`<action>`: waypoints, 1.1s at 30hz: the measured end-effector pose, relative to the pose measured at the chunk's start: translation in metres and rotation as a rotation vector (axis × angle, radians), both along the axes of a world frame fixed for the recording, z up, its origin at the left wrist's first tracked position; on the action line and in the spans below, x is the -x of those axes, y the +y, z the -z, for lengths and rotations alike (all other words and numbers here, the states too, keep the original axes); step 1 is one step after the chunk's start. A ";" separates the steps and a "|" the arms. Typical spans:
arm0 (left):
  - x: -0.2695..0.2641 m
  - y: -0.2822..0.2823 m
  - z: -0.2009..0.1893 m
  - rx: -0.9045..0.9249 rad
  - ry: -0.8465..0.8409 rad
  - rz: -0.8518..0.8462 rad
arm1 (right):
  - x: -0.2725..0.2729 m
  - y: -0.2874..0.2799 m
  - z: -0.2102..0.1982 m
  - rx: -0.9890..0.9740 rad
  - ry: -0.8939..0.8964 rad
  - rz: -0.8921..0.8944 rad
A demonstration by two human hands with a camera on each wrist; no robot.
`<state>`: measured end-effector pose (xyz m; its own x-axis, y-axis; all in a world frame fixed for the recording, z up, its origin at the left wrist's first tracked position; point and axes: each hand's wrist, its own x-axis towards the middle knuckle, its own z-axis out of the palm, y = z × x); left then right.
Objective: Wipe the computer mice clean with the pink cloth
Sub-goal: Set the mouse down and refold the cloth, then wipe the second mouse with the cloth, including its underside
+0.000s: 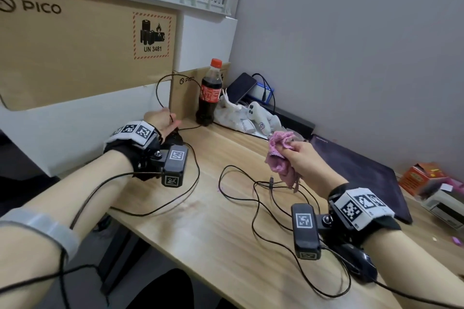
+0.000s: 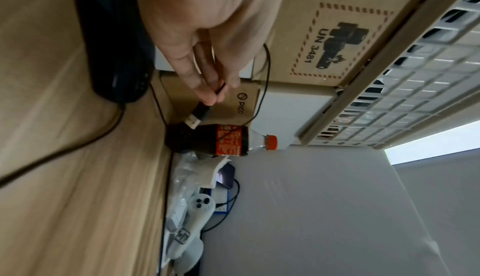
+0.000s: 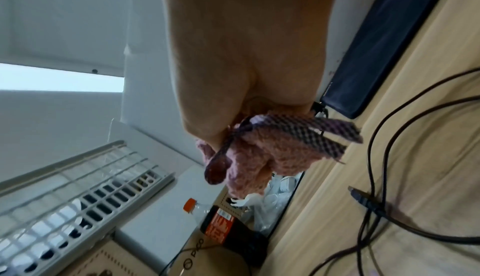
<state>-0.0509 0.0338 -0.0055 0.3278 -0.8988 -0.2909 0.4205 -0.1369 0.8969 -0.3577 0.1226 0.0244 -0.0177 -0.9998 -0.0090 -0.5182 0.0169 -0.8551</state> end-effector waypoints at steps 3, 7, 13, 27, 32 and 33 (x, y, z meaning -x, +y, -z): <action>-0.003 0.001 0.002 -0.023 -0.071 0.028 | -0.006 -0.001 0.003 -0.019 0.076 -0.046; 0.000 0.003 -0.004 -0.044 -0.077 -0.011 | -0.010 -0.001 0.003 -0.036 0.153 -0.087; 0.041 0.019 -0.031 -0.030 -0.023 0.122 | 0.003 0.004 0.006 -0.004 0.165 -0.060; 0.259 0.093 -0.044 0.330 -0.652 0.932 | 0.132 0.094 -0.003 -0.057 -0.201 0.246; 0.295 0.119 -0.012 0.269 -0.968 1.119 | 0.150 0.123 0.008 -0.064 -0.299 0.269; 0.300 0.125 -0.007 0.251 -1.040 1.143 | 0.152 0.128 0.011 -0.065 -0.305 0.267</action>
<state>-0.3512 0.1587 0.0016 -0.5819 -0.7909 -0.1897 -0.5932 0.2531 0.7642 -0.5097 0.2502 0.0130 -0.2635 -0.9575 -0.1175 -0.2108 0.1760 -0.9616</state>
